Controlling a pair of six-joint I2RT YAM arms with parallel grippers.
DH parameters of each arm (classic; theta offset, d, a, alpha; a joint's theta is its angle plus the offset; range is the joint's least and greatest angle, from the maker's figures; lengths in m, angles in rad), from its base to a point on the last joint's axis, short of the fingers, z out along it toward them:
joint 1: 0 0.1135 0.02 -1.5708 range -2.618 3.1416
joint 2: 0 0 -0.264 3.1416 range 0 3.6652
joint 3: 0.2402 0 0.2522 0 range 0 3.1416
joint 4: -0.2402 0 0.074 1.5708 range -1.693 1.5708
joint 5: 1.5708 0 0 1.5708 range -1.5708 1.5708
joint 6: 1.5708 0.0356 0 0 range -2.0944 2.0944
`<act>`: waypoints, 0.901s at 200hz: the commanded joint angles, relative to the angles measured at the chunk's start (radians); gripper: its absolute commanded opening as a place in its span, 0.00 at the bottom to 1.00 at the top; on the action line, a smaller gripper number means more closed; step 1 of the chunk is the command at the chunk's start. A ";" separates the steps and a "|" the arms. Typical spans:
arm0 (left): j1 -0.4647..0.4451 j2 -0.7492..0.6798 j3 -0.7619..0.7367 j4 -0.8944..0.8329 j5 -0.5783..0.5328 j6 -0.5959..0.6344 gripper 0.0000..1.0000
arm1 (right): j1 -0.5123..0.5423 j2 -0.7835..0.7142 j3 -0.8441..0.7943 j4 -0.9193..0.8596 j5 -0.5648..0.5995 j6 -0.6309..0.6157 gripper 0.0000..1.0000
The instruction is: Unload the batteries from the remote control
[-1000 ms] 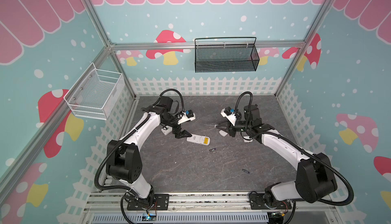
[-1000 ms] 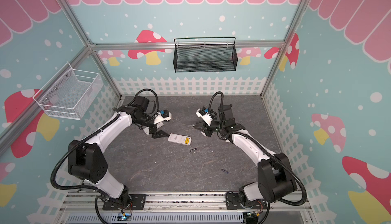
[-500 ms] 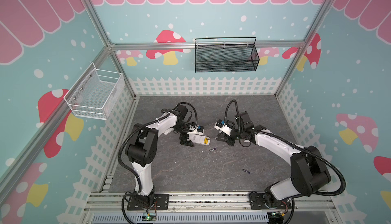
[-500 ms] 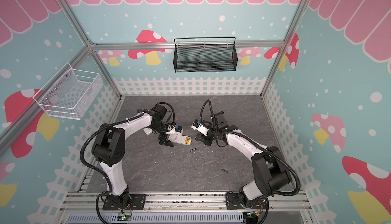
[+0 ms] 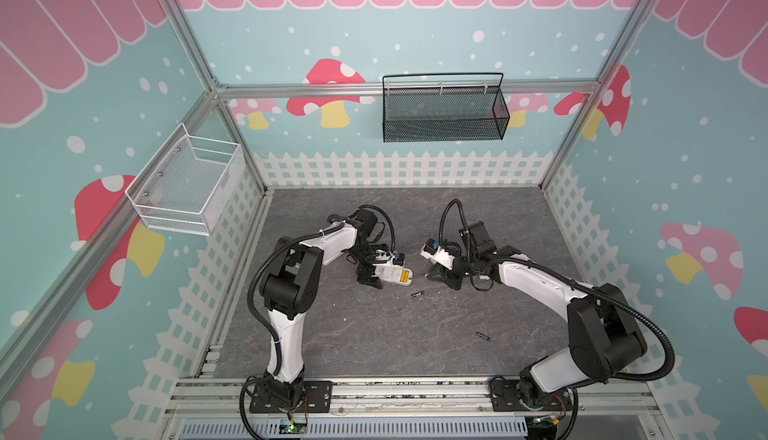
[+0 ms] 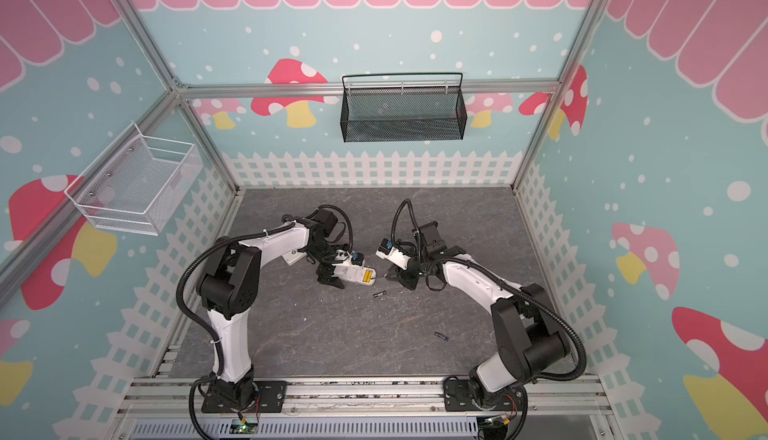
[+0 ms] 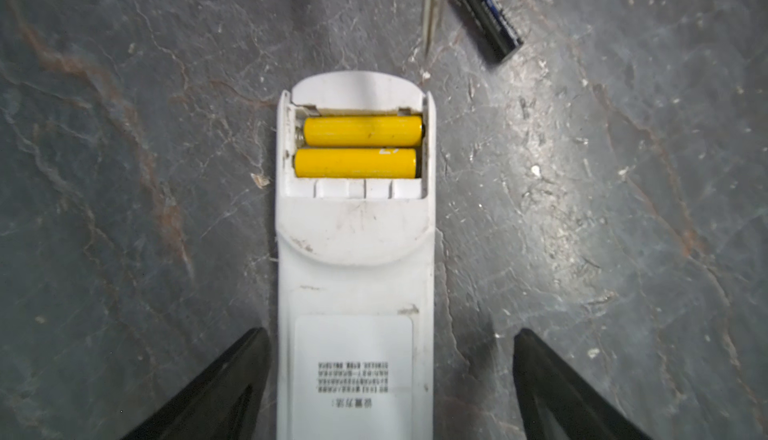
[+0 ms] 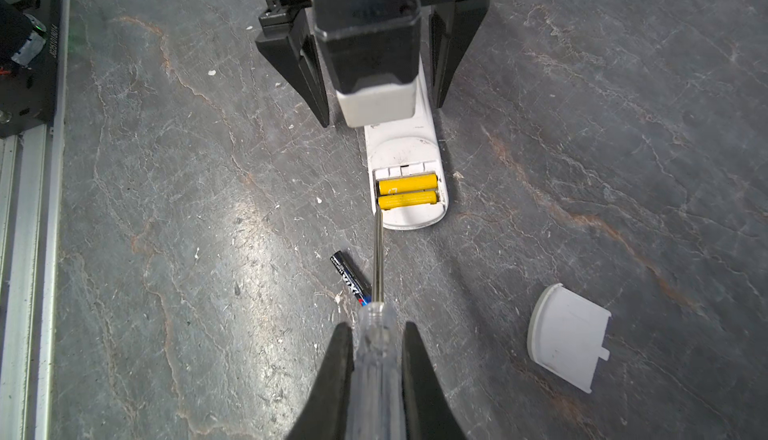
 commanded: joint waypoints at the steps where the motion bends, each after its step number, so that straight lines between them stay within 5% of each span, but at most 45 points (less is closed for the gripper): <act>1: -0.011 0.023 0.019 -0.001 -0.039 0.038 0.86 | 0.005 0.022 0.029 -0.036 -0.009 -0.026 0.00; 74: -0.013 0.014 -0.014 0.003 -0.067 0.086 0.50 | 0.022 0.086 0.090 -0.051 -0.001 -0.030 0.00; 180: -0.020 -0.012 -0.033 0.002 -0.095 0.090 0.46 | 0.038 0.145 0.140 -0.126 0.014 -0.075 0.00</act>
